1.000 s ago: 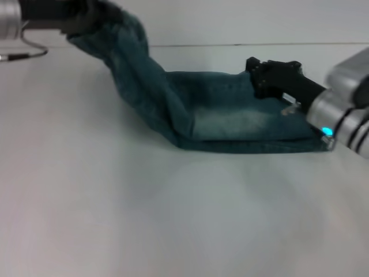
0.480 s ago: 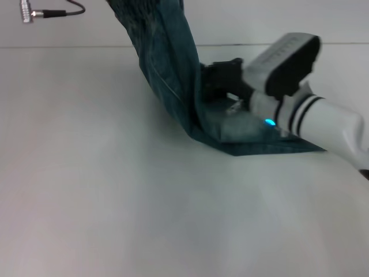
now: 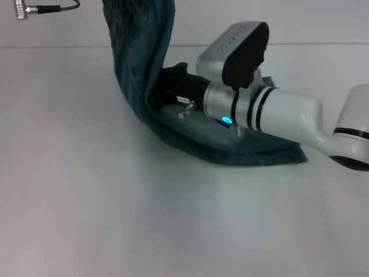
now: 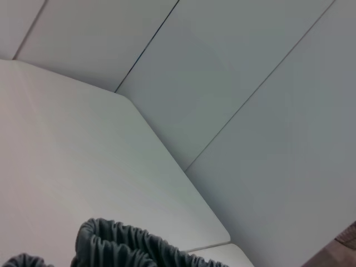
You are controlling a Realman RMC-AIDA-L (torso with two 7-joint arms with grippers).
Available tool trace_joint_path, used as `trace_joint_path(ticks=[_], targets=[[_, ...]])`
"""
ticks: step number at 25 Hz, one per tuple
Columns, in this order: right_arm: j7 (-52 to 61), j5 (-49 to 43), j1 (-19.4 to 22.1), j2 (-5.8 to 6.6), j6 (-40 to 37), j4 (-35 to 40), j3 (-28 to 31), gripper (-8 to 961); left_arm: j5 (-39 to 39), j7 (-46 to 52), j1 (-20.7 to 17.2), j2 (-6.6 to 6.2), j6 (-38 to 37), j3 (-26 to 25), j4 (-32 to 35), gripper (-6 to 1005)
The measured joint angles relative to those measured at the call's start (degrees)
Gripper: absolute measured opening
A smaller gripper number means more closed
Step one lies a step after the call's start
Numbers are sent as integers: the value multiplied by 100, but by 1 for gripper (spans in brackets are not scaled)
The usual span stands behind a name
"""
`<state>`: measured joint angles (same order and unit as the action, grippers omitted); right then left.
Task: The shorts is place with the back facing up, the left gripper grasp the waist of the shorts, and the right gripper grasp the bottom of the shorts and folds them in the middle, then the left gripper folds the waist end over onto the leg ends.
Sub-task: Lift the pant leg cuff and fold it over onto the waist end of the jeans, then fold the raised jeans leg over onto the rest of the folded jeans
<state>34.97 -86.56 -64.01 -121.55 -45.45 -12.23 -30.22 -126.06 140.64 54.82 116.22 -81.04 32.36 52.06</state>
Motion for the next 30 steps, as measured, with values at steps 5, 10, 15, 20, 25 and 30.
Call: trace_joint_path(ticks=[5, 10, 15, 20, 25, 30], targets=[[393, -772, -137, 10, 43, -82, 498, 13, 7, -27, -124, 4, 14, 5, 8, 110], [758, -993, 2, 60, 179, -46, 576, 13, 14, -92, -259, 26, 86, 6, -24, 115], [977, -980, 553, 100, 189, 441, 652, 14, 51, -180, -338, 112, 156, 7, -55, 119], [1204, -920, 1280, 117, -54, 1214, 1273, 14, 110, -365, -381, 294, 169, 38, -105, 123], [1276, -236, 1911, 165, -701, 1779, 2046, 15, 289, -805, -398, 608, 316, 321, -336, 127], [1724, 888, 2304, 195, -1638, 2004, 2119, 15, 888, -1549, -320, 784, 833, 756, -1183, 132]])
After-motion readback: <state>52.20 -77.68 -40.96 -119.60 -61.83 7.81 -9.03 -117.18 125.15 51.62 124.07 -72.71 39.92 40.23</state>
